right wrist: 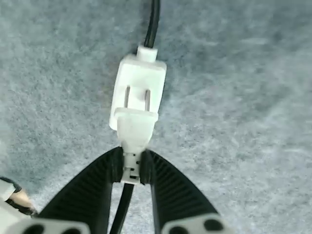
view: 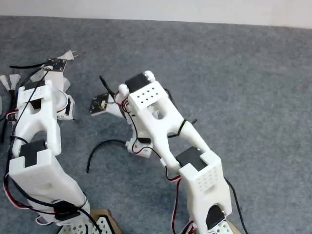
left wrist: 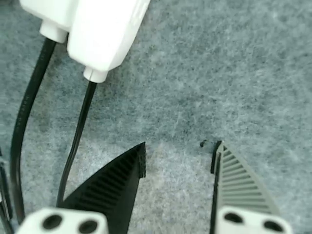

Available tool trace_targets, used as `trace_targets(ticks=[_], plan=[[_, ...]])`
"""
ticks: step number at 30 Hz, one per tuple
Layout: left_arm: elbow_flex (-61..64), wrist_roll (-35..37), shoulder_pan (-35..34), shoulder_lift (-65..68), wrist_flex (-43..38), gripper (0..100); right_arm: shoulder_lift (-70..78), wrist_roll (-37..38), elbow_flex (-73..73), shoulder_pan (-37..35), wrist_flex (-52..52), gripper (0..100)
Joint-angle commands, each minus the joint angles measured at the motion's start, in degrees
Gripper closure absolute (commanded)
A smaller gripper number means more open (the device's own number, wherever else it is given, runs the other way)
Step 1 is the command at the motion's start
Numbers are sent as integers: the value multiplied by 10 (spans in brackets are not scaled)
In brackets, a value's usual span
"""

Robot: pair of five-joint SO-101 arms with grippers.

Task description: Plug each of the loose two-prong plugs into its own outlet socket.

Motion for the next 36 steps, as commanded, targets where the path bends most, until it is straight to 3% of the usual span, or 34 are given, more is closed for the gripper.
trace_targets(ticks=[1, 7, 25, 31, 36], plan=[[-2, -4, -5, -3, -8, 769, -40, 11, 1, 2, 13, 991], [-1, -4, -4, -3, -8, 769, -40, 15, 1, 21, 12, 991], [-1, 0, 0, -2, -8, 769, -43, 0, 17, -11, 13, 991], [-6, 61, -21, -8, -47, 769, -44, -25, 12, -16, 12, 991], [-6, 69, -23, -6, -56, 769, -44, -26, -12, -16, 12, 991]])
